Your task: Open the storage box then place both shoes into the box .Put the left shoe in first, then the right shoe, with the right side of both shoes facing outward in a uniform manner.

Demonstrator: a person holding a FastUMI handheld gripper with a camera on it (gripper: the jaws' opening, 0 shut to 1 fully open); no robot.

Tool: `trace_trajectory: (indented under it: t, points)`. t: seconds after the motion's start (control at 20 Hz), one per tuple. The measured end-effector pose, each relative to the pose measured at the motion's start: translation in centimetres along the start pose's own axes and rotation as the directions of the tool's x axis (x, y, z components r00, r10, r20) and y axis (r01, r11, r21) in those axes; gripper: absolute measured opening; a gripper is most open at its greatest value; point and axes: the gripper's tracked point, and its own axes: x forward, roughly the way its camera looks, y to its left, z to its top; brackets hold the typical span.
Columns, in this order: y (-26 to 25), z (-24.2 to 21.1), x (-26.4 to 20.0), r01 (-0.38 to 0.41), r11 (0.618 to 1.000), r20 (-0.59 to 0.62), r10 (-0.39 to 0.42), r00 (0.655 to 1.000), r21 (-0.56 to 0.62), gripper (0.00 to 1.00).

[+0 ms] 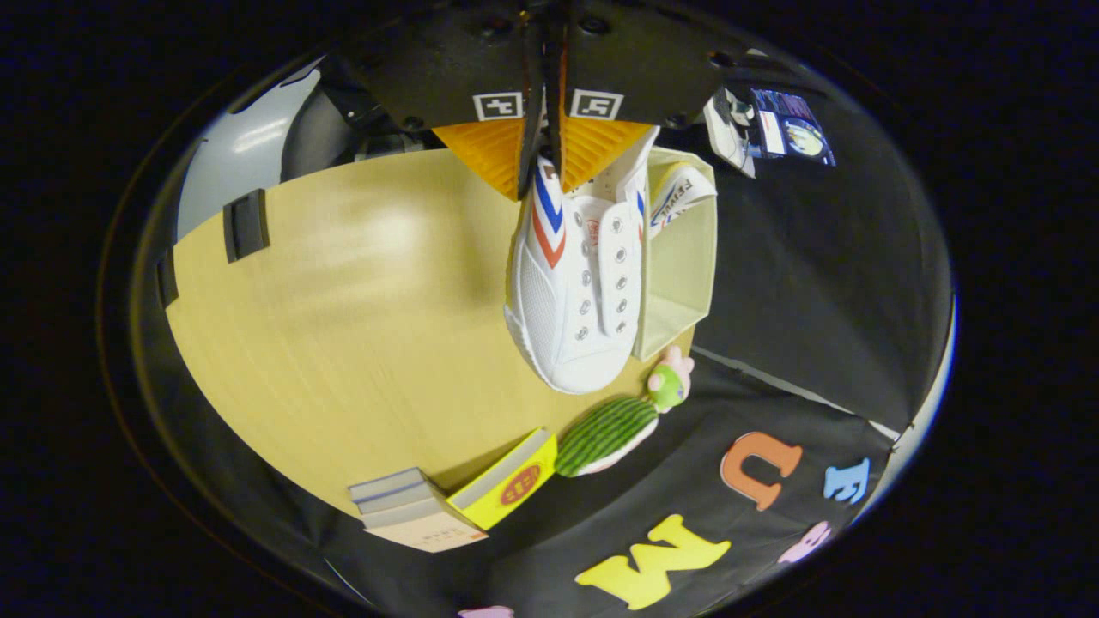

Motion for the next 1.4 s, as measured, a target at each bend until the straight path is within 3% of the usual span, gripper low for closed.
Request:
trace_trajectory:
  t: [0.25, 0.5, 0.95, 1.2, 1.4]
  points:
    - [7.7, 0.1, 1.5, -0.01, 0.999, -0.003, 0.009, 1.0, -0.036, 0.07]
    - [11.5, -1.4, 5.2, 0.012, 0.999, -0.031, -0.013, 0.999, -0.04, 0.07]
    - [11.1, -2.5, 10.0, 0.091, 0.996, -0.077, -0.09, 0.993, 0.013, 0.07]
    - [10.8, -2.4, 10.5, 0.108, 0.994, -0.075, -0.108, 0.991, 0.001, 0.07]
    - [10.4, -2.6, 11.3, 0.11, 0.994, -0.078, -0.109, 0.991, 0.004, 0.14]
